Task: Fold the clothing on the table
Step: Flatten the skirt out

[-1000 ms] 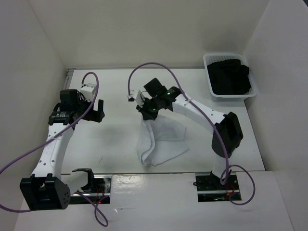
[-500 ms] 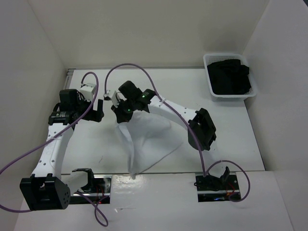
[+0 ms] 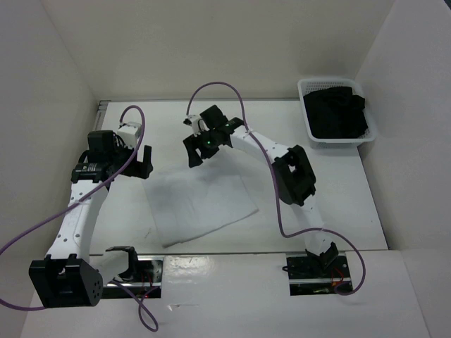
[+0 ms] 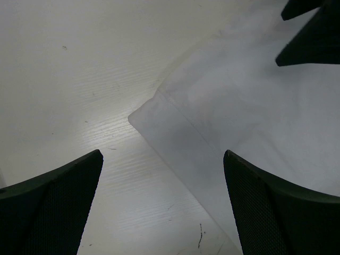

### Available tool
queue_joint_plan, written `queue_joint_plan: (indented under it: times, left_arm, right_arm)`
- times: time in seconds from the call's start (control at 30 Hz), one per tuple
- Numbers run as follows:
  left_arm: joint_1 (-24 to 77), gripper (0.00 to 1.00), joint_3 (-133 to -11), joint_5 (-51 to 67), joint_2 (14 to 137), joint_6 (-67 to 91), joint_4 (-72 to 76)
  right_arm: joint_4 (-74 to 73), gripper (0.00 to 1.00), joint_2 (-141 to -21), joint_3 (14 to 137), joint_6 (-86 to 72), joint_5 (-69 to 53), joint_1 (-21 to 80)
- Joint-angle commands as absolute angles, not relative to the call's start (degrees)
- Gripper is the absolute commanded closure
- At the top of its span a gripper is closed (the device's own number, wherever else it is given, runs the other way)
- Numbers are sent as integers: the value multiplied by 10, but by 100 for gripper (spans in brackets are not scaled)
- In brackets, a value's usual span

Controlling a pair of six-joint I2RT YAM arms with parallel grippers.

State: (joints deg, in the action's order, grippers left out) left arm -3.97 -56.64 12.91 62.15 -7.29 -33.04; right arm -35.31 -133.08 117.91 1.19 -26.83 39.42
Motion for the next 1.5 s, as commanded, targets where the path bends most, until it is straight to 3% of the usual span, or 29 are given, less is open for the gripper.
queue_joint_plan:
  times: [0.0,0.1,0.33,0.6,0.9,1.47]
  left_arm:
    - [-39,0,-587,133,612,-73,-326]
    - [-39,0,-587,138,612,-73,-326]
    - [-39,0,-587,138,606,-67,-321]
    - [-39,0,-587,122,596,-60,-316]
    - [-39,0,-587,127,596,-60,-316]
    - [-39,0,-587,112,601,-60,-316]
  right_arm:
    - [-317,23,-1181,1084,30,-230,389]
    - [-310,21,-1126,1018,64,-168,389]
    - [-353,21,-1147,929,119,-63,389]
    - [-343,18,-1186,944,175,32,504]
    - [-338,16,-1214,973,192,33,566]
    - [-429,13,-1350,1098,101,-72,513]
